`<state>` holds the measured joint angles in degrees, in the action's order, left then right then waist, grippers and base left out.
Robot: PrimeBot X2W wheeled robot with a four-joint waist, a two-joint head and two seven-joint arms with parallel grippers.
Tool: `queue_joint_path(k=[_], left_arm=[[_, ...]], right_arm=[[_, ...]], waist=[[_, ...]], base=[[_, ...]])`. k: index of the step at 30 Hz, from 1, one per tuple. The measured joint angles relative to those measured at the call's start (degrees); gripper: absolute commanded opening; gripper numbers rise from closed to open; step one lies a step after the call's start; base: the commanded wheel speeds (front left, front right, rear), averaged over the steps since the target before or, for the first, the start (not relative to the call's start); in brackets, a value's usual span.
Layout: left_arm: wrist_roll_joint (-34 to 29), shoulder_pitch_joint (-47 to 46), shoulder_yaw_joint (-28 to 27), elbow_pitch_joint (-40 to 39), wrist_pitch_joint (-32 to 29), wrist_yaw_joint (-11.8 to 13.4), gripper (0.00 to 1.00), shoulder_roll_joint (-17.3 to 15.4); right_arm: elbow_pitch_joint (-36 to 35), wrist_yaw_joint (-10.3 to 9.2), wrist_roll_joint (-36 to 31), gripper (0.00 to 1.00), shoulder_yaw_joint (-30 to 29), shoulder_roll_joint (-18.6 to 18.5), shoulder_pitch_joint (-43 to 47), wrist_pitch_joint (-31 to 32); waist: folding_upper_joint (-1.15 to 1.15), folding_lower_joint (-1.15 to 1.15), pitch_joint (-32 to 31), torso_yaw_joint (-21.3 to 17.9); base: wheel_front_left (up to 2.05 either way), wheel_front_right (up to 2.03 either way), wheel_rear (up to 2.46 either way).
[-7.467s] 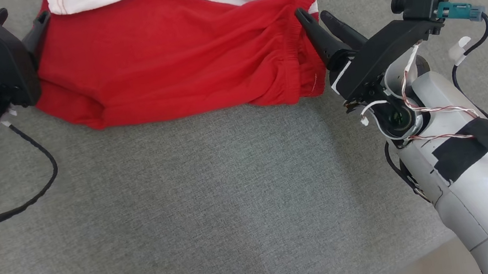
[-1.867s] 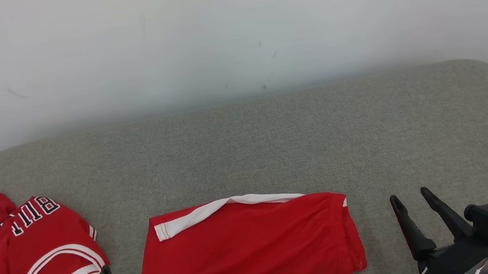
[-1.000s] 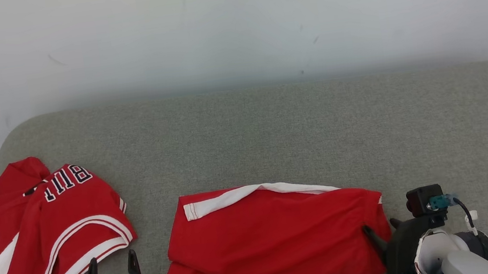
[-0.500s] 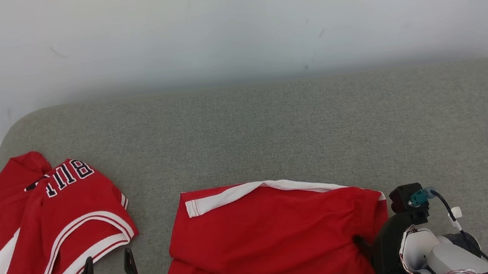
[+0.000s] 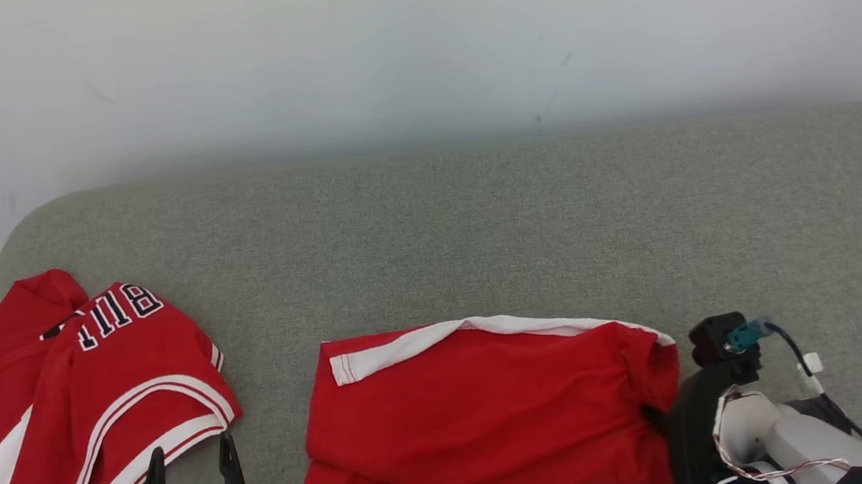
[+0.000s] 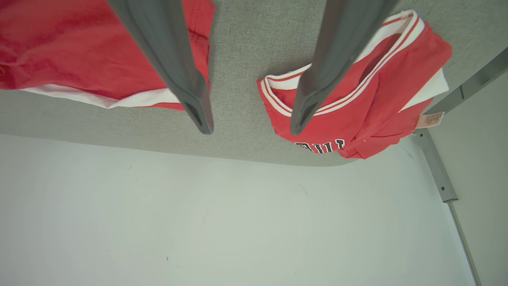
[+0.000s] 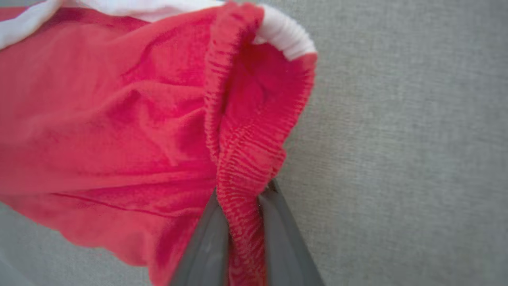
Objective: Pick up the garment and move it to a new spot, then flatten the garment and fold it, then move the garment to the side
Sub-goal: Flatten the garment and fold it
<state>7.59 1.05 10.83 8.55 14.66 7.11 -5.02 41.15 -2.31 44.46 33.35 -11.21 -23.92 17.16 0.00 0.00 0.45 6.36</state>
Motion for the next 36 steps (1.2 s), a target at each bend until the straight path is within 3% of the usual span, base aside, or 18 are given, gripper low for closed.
queue_joint_path(k=[7,11,13,16,21,27,36], left_arm=[[0.2,0.2,0.0,0.0,0.0,0.0,1.0,0.1],[0.4,1.0,0.0,-0.1,0.0,0.0,1.0,0.3],[0.5,1.1,0.0,0.0,0.0,0.0,1.0,0.3],[0.9,1.0,-0.1,-0.1,0.0,0.0,1.0,0.4],[1.0,1.0,-0.2,0.1,0.0,-0.1,1.0,0.5],[1.4,0.7,0.3,1.3,0.0,-0.1,1.0,0.7],[1.4,-1.5,1.7,2.8,0.0,-0.6,1.0,1.2]], right_arm=[[1.1,1.83,0.0,0.0,-2.5,-9.1,-0.3,0.0],[0.5,3.1,0.1,0.0,-3.3,-11.3,-1.1,0.1],[-0.2,3.61,0.4,0.0,-3.4,-11.4,-1.4,0.4],[-1.4,6.04,2.5,0.0,-4.0,-11.4,-2.3,2.0],[-5.1,8.46,9.6,0.0,-6.3,-10.5,-2.5,6.1],[-11.8,8.88,19.3,0.0,-8.2,-7.9,-2.4,13.2],[-17.2,8.88,24.6,0.0,-7.8,-4.8,-2.3,19.3]], waist=[[0.0,0.0,-0.5,-1.7],[0.0,0.0,-0.5,-2.6],[0.0,0.0,-0.4,-2.8],[0.0,0.0,-0.2,-3.5],[0.0,0.0,0.2,-4.2],[0.0,0.0,0.3,-4.1],[0.0,0.0,0.0,-2.0]], base=[[0.0,0.0,0.0],[0.0,0.0,0.0],[0.0,0.0,0.0],[0.0,0.0,0.0],[0.0,0.0,0.0],[0.0,0.0,0.0],[0.0,0.0,0.0]])
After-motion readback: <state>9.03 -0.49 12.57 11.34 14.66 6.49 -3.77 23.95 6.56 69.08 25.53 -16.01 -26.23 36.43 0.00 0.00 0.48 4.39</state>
